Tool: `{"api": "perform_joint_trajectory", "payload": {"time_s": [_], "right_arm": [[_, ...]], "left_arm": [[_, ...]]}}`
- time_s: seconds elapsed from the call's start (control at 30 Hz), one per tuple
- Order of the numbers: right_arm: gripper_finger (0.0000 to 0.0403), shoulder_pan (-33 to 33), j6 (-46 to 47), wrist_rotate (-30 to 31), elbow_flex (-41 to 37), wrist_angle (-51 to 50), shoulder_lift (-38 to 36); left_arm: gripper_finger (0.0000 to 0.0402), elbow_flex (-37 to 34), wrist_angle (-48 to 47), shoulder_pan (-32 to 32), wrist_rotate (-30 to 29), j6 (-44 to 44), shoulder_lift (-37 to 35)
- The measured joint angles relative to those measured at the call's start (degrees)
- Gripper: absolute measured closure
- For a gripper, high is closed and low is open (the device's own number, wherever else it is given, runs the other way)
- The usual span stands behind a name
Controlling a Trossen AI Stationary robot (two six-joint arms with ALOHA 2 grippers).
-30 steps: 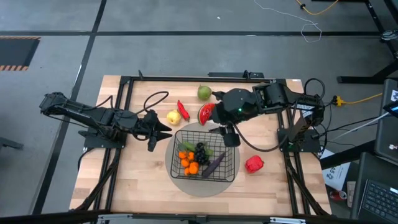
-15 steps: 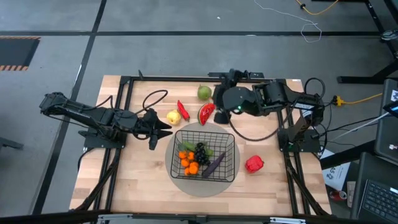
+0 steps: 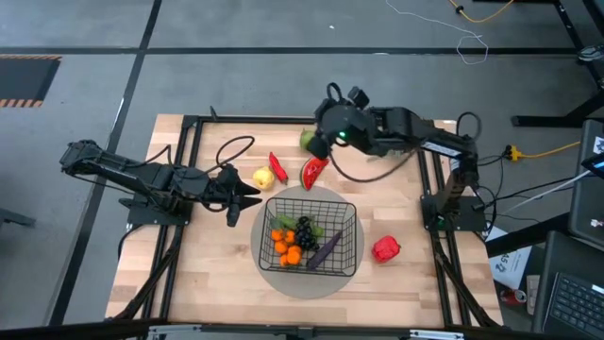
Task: Build produce basket
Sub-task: Put the red chili pepper into the black wire basket
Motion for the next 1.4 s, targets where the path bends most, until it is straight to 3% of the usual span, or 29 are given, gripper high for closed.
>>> {"api": "perform_joint_trajectory", "payload": {"time_s": [0.1,0.33,0.53,0.77,1.17,1.4], "right_arm": [[0.0207,-1.2,1.8,-3.4,0.0,2.8,2.5],[0.0207,-2.3,2.1,-18.0,0.0,7.5,10.5],[0.0207,-3.2,0.2,-23.6,0.0,7.3,18.7],[0.0207,-5.4,1.4,-38.5,0.0,9.5,25.8],[0.0207,-8.5,8.6,-38.9,0.0,16.4,32.4],[0.0207,-9.2,12.9,-32.7,0.0,17.2,35.2]], "left_arm": [[0.0260,0.0,-0.3,0.0,0.0,0.0,0.0],[0.0261,0.0,-3.6,-0.6,3.1,-3.3,-0.4],[0.0261,0.0,-5.1,-2.9,5.5,-3.6,-3.2],[0.0261,0.0,-5.6,-4.6,5.5,-4.9,-6.0],[0.0265,0.0,-7.6,-4.6,4.4,-4.0,-10.5],[0.0265,0.0,-8.0,-4.6,4.4,-2.7,-11.2]]}}
